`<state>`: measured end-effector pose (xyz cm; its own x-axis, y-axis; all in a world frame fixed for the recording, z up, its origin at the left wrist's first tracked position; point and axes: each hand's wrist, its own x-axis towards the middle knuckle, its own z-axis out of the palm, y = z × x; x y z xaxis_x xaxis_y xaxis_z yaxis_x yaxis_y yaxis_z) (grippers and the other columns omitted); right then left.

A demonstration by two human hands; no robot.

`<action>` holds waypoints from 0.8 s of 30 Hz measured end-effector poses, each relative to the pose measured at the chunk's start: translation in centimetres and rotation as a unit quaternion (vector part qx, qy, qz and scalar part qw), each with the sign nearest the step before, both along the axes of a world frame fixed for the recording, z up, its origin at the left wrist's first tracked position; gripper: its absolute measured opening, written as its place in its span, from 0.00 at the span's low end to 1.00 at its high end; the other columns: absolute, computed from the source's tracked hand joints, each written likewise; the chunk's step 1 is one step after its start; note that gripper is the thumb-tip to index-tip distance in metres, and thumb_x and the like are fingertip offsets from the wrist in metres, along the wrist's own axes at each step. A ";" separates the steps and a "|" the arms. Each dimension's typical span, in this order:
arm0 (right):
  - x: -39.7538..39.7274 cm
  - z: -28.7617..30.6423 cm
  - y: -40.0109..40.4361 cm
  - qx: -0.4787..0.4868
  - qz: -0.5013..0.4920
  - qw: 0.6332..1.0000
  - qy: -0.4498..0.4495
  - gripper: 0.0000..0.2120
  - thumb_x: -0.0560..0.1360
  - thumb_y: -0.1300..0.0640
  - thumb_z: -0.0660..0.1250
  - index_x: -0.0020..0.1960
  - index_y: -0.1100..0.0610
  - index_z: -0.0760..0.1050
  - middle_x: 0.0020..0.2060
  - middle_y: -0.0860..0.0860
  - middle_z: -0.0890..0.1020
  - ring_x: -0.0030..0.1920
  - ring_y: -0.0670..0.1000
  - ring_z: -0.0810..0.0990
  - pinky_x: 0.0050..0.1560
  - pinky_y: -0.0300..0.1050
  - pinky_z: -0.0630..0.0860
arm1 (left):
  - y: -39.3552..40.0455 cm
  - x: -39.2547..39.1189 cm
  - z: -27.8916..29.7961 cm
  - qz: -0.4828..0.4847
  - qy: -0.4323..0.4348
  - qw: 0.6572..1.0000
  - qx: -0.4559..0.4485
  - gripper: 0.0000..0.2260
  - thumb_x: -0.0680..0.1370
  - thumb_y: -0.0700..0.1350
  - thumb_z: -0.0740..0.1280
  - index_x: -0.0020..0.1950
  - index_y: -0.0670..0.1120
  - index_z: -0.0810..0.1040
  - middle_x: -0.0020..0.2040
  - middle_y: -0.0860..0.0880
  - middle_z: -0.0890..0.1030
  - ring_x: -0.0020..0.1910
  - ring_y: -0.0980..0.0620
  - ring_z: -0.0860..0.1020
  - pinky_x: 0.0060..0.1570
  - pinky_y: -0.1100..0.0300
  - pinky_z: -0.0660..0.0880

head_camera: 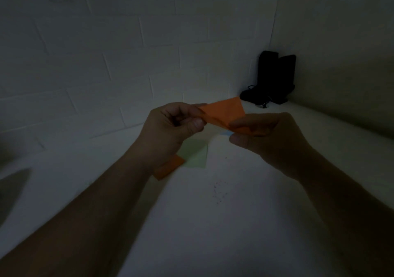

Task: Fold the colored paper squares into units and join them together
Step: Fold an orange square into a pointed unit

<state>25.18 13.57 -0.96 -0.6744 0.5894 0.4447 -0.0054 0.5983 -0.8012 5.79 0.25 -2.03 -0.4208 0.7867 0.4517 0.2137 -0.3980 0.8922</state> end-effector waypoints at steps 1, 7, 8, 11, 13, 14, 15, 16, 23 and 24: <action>0.0 0.0 -0.1 -0.002 0.010 1.000 -0.005 0.15 0.60 0.45 0.79 0.46 0.39 0.83 0.41 0.37 0.85 0.41 0.41 0.83 0.42 0.32 0.79 | 0.0 -0.1 0.0 0.006 0.012 1.000 -0.014 0.04 0.74 0.36 0.74 0.48 0.43 0.84 0.52 0.45 0.87 0.51 0.48 0.84 0.53 0.55 0.81; 0.2 -0.1 -0.5 -0.027 0.063 0.997 -0.040 0.23 0.65 0.59 0.81 0.57 0.45 0.82 0.42 0.44 0.86 0.43 0.41 0.84 0.41 0.32 0.78 | 0.2 0.9 -0.5 -0.018 0.016 0.999 -0.048 0.08 0.73 0.40 0.73 0.50 0.40 0.83 0.45 0.45 0.86 0.46 0.48 0.83 0.52 0.56 0.81; 0.1 -0.2 -0.5 -0.028 0.055 0.997 -0.041 0.22 0.65 0.59 0.81 0.57 0.45 0.82 0.42 0.43 0.86 0.43 0.40 0.84 0.40 0.31 0.78 | 0.2 1.1 -0.5 -0.022 0.006 0.999 -0.041 0.08 0.72 0.40 0.73 0.50 0.40 0.83 0.47 0.46 0.86 0.47 0.49 0.83 0.52 0.57 0.81; -0.6 -0.6 -0.5 -0.055 0.025 0.998 -0.006 0.14 0.67 0.57 0.80 0.49 0.45 0.85 0.40 0.46 0.87 0.42 0.48 0.85 0.42 0.42 0.83 | 0.4 1.4 -0.4 -0.022 -0.044 0.999 -0.007 0.05 0.72 0.38 0.74 0.47 0.45 0.84 0.58 0.47 0.86 0.53 0.49 0.84 0.54 0.56 0.81; -0.9 -0.8 -0.7 -0.086 0.024 0.996 0.013 0.10 0.67 0.57 0.80 0.43 0.43 0.85 0.40 0.51 0.87 0.43 0.56 0.85 0.48 0.57 0.83 | 0.4 1.5 -0.4 -0.016 -0.042 0.999 -0.002 0.06 0.72 0.37 0.75 0.45 0.47 0.85 0.61 0.46 0.85 0.55 0.49 0.84 0.55 0.56 0.81; -1.0 -0.9 -0.7 -0.090 0.025 0.995 0.018 0.10 0.67 0.58 0.80 0.41 0.42 0.85 0.40 0.51 0.87 0.43 0.57 0.85 0.47 0.58 0.83 | 0.4 1.5 -0.4 -0.012 -0.028 1.000 -0.007 0.05 0.73 0.36 0.74 0.46 0.45 0.85 0.61 0.46 0.84 0.56 0.50 0.84 0.56 0.56 0.81; -1.0 -0.9 -0.8 -0.089 0.029 0.995 0.022 0.10 0.67 0.58 0.80 0.40 0.43 0.85 0.40 0.50 0.86 0.43 0.55 0.85 0.45 0.55 0.83 | 0.3 1.6 -0.4 -0.007 -0.011 1.000 -0.011 0.05 0.73 0.34 0.74 0.47 0.42 0.84 0.61 0.45 0.85 0.57 0.52 0.84 0.57 0.57 0.80; -1.0 -0.8 -0.8 -0.085 0.031 0.996 0.028 0.10 0.66 0.59 0.81 0.40 0.45 0.85 0.41 0.48 0.86 0.42 0.51 0.85 0.40 0.48 0.83 | 0.3 1.7 -0.4 -0.003 0.004 1.000 -0.015 0.06 0.74 0.31 0.73 0.47 0.40 0.84 0.60 0.45 0.85 0.59 0.53 0.83 0.58 0.59 0.80; -1.2 -0.8 -0.4 -0.145 0.007 0.983 0.110 0.07 0.67 0.64 0.79 0.41 0.59 0.82 0.43 0.47 0.85 0.47 0.51 0.85 0.47 0.45 0.84 | 0.4 2.2 -0.5 -0.019 -0.025 0.999 -0.020 0.12 0.72 0.31 0.74 0.53 0.42 0.82 0.56 0.47 0.86 0.56 0.49 0.84 0.59 0.54 0.80; -1.2 -0.8 -0.5 -0.148 0.004 0.982 0.113 0.06 0.67 0.64 0.78 0.40 0.59 0.82 0.43 0.47 0.85 0.47 0.52 0.85 0.47 0.47 0.84 | 0.5 2.4 -0.4 -0.024 -0.043 0.999 -0.018 0.14 0.72 0.33 0.74 0.55 0.43 0.81 0.55 0.47 0.87 0.54 0.49 0.84 0.59 0.53 0.81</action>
